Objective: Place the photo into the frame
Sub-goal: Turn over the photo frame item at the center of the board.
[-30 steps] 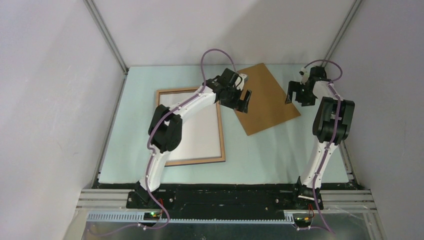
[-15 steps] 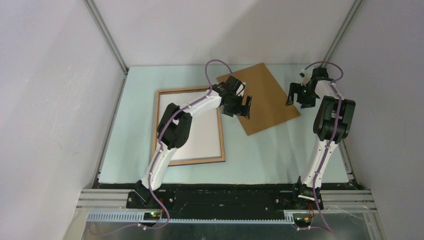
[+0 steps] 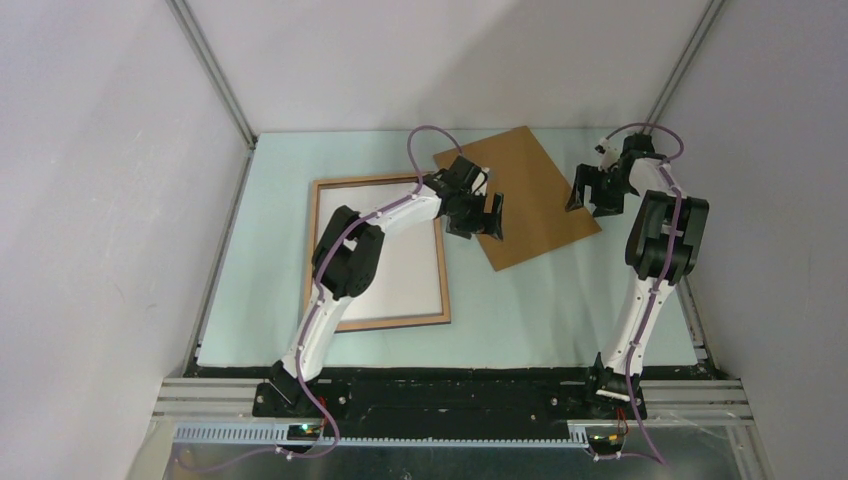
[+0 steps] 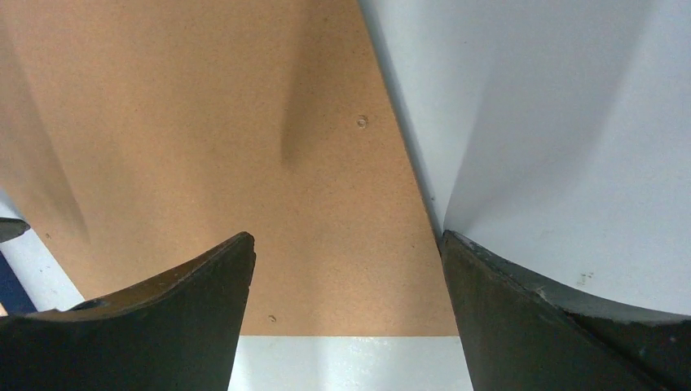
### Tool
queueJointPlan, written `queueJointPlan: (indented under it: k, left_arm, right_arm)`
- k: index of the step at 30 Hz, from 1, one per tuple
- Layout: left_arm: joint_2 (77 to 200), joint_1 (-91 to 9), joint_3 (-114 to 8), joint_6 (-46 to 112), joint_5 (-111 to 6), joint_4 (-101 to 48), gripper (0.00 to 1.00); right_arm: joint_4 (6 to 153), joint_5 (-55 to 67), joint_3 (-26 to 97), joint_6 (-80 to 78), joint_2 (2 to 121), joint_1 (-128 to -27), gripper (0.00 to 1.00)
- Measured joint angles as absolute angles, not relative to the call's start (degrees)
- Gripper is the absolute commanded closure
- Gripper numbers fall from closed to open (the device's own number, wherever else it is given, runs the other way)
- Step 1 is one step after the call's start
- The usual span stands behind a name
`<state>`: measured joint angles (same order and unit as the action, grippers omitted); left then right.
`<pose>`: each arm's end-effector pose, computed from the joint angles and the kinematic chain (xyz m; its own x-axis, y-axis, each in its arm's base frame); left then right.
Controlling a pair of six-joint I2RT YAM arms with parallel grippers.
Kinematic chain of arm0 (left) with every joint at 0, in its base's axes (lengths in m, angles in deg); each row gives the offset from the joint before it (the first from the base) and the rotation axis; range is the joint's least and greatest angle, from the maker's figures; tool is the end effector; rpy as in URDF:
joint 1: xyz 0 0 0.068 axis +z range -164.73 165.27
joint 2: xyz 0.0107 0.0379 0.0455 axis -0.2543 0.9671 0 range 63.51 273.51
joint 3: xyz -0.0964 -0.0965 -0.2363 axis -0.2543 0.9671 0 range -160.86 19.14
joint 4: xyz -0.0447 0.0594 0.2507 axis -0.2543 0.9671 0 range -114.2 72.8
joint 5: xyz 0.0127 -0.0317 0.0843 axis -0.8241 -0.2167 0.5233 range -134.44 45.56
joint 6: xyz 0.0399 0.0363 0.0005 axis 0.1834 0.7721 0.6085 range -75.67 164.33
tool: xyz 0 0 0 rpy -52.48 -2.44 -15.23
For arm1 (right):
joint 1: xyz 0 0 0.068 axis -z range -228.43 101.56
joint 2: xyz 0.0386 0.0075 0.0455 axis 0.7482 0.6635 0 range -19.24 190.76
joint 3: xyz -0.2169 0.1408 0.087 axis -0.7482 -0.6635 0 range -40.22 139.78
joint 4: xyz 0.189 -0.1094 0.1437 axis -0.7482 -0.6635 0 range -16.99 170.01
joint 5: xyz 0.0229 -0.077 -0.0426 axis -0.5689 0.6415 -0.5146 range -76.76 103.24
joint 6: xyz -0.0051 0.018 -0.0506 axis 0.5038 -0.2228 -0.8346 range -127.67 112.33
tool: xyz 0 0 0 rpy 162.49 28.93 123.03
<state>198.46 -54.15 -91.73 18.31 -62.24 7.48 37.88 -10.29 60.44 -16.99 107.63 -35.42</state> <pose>0.3913 -0.3357 0.1659 -0.8975 0.1970 -0.3947 0.3825 0.7931 -0.4740 0.4553 -0.0908 0.1712 -0.9038 0.0565 -0.4243 -0.0846 0.9481 0.3064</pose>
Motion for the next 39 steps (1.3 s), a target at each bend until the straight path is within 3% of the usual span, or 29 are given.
queueJointPlan:
  k: [22, 39]
  left_arm:
    - [195.97, -54.00, -86.44, 15.78, -64.84, 3.20, 0.00]
    - [187.90, -52.49, -72.89, 17.39, -72.34, 2.21, 0.00]
  right_arm:
    - [35.10, -14.83, 57.43, -22.87, 105.62, -35.38, 0.21]
    - [27.98, -21.37, 43.57, -26.06, 82.21, -36.53, 0.27]
